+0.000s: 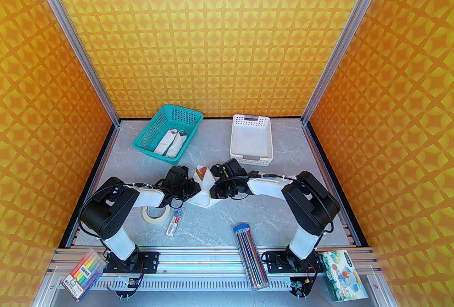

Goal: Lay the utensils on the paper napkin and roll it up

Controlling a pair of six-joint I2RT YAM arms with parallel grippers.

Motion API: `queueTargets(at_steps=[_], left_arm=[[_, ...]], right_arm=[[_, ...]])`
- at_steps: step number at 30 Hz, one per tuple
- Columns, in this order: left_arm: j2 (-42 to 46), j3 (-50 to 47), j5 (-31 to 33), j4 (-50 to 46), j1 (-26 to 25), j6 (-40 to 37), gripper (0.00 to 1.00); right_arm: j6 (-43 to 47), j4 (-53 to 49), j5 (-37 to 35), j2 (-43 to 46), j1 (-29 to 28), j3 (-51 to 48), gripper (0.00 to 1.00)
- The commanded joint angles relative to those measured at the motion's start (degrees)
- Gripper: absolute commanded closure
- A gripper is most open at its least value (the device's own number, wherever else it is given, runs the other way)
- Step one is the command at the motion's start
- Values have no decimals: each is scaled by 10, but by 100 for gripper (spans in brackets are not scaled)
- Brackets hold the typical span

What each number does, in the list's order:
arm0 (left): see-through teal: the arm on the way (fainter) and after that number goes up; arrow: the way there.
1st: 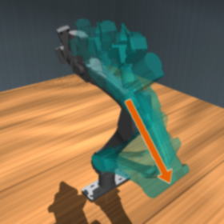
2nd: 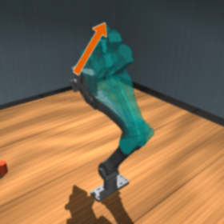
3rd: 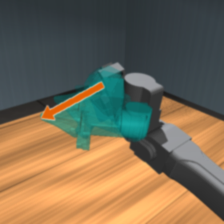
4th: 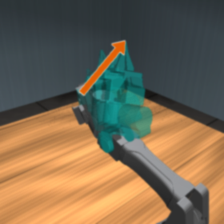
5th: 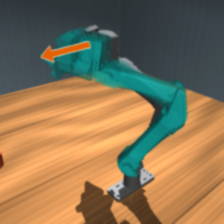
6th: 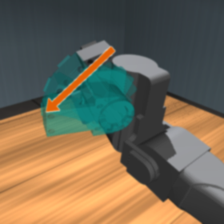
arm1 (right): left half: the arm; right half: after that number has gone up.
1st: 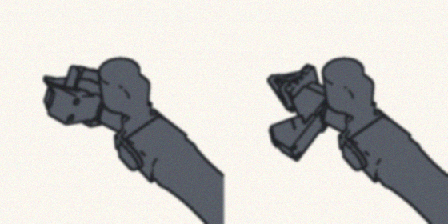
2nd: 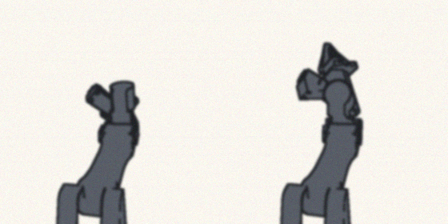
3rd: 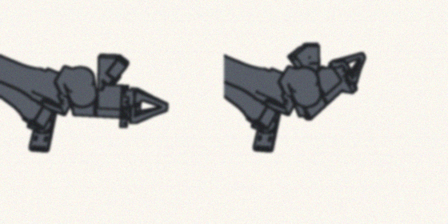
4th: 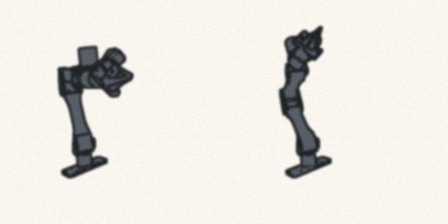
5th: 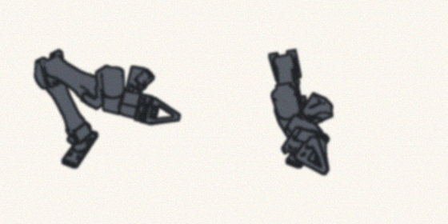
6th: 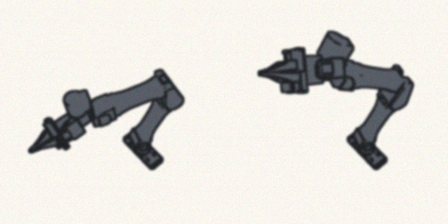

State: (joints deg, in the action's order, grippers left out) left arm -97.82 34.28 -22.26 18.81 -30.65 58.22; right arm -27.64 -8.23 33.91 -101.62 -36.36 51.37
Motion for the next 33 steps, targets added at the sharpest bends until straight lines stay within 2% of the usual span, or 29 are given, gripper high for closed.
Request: queueTargets(at_steps=[1, 11, 21, 27, 33], left_arm=[[-3, -3, 15, -67, 3, -7, 100], [36, 9, 14, -105, 2, -19, 100], [33, 5, 17, -109, 1, -19, 100], [9, -8, 26, -96, 2, -16, 100], [7, -7, 35, -102, 2, -24, 100]], right_arm=[[7, 9, -9, -16, -2, 9, 100], [1, 24, -24, -35, -2, 13, 100], [-2, 36, -14, -47, -2, 14, 100], [-21, 45, 18, -1, 0, 15, 99], [-28, 54, 39, 41, 38, -6, 99]])
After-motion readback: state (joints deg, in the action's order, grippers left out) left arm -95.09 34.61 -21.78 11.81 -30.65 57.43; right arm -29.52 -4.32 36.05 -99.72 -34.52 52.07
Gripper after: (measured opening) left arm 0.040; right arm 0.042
